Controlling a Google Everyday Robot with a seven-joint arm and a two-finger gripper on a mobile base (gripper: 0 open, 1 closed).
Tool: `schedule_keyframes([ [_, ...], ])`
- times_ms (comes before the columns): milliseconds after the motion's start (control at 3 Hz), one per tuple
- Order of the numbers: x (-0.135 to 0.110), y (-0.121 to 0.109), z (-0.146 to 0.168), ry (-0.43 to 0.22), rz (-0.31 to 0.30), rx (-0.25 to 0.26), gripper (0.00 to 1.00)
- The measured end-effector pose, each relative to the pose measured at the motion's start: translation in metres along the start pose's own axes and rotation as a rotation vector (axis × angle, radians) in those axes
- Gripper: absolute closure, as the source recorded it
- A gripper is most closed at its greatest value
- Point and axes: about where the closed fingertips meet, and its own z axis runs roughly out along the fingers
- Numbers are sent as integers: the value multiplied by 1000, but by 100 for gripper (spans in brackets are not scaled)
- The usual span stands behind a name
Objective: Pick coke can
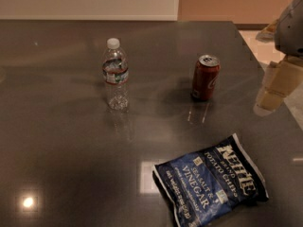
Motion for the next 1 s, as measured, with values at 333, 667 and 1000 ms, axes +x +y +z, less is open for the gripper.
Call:
schedule_keyframes([
  [333,-8,-27,12,-61,11,0,0],
  [667,-17,-51,31,-122,27,-19,0],
  [1000,-25,-69,52,-168,45,-46,0],
])
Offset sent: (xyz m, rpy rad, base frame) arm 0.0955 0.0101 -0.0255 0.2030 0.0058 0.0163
